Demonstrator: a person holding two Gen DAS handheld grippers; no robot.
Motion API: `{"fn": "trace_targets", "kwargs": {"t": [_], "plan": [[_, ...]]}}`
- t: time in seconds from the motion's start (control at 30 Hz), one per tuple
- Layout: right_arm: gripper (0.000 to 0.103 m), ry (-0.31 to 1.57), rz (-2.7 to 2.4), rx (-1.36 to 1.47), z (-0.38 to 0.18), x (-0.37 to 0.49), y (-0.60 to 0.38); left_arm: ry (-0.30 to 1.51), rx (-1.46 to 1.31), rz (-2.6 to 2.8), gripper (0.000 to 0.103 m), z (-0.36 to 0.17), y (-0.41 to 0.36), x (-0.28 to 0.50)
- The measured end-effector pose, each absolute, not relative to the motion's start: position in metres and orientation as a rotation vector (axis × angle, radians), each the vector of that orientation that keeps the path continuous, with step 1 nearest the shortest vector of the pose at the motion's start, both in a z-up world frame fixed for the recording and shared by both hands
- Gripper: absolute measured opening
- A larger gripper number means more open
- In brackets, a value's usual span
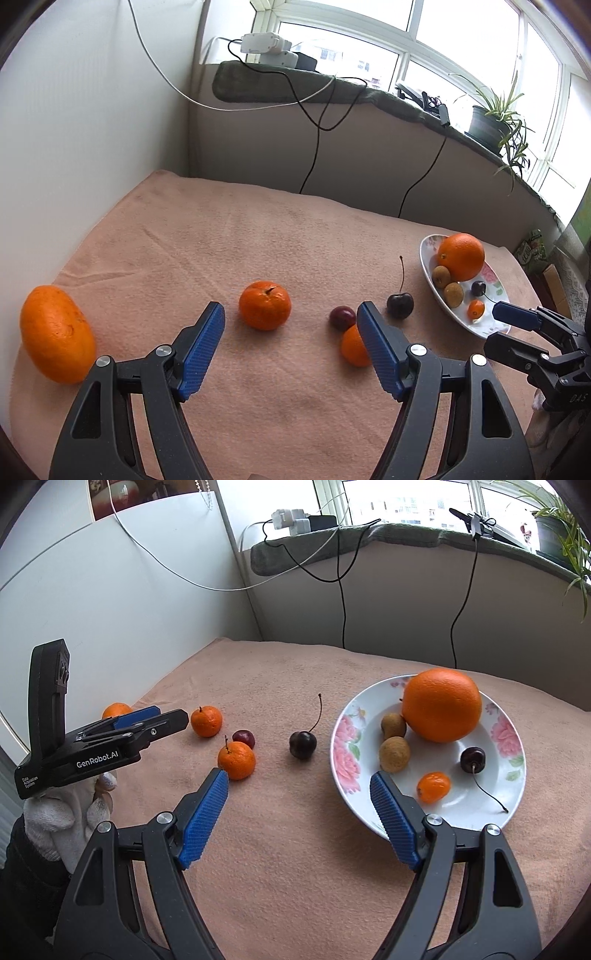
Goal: Organize fruits
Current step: 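Move the left gripper to a stemmed tangerine while the right gripper reaches another tangerine, then close the left gripper on its tangerine while the right gripper closes on the other tangerine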
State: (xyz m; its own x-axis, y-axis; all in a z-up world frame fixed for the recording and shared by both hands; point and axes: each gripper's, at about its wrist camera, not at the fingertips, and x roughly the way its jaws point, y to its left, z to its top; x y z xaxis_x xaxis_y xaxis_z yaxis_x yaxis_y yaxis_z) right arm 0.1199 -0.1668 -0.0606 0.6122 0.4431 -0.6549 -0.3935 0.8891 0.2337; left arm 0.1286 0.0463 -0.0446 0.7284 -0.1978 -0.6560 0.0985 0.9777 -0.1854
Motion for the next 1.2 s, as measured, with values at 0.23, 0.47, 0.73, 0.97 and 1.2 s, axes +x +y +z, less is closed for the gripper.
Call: {"fn": "trace_targets", "kwargs": {"t": [0.23, 0.47, 0.73, 0.97, 1.2], "plan": [[0.082, 0.793, 0.523, 0.055, -0.065, 0.122, -0.142, 0.748, -0.173, -0.160, 0.074, -0.054, 0.061, 0.135], [0.082, 0.819, 0.545, 0.040, -0.075, 0.132, -0.118, 0.775, -0.190, -0.177, 0.073, -0.066, 0.065, 0.145], [0.082, 0.850, 0.561, 0.028, -0.085, 0.147, -0.102, 0.808, -0.205, -0.189, 0.057, -0.075, 0.068, 0.157], [0.075, 0.862, 0.580, -0.010, -0.090, 0.155, -0.087, 0.832, -0.195, -0.203, 0.048, -0.077, 0.066, 0.165], [0.062, 0.892, 0.587, -0.015, -0.098, 0.163, -0.081, 0.847, -0.198, -0.204, 0.045, -0.082, 0.066, 0.171]]}}
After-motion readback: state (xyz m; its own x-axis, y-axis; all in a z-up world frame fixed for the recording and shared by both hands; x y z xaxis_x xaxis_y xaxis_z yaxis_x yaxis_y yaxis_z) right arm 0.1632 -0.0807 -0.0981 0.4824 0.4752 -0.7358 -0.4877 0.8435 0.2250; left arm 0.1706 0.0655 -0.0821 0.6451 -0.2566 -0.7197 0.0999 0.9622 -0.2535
